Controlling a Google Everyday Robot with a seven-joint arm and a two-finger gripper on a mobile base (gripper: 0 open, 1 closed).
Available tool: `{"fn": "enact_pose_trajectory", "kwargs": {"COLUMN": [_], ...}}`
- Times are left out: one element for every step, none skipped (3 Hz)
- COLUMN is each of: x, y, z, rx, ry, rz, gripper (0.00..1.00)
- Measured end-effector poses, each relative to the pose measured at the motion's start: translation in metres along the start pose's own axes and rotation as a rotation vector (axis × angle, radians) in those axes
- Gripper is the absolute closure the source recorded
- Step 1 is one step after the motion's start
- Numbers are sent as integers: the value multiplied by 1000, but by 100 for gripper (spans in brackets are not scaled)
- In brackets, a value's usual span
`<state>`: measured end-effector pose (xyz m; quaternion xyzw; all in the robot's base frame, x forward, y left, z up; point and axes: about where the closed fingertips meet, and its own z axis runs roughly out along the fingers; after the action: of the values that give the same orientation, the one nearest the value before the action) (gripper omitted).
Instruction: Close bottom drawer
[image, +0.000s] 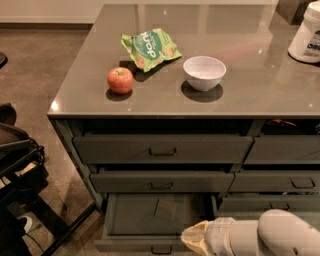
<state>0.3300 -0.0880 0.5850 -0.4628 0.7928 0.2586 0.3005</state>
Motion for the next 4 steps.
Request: {"fn": "enact_pose_trajectory", "kwargs": {"x": [9, 13, 24, 24], "y": [-30, -67, -58, -58], "z": [49, 95, 115, 115], "rx": [54, 96, 60, 60], "ry": [-90, -165, -191, -191], "rz": [-33, -75, -29, -29], "gripper": [100, 100, 100, 100]}}
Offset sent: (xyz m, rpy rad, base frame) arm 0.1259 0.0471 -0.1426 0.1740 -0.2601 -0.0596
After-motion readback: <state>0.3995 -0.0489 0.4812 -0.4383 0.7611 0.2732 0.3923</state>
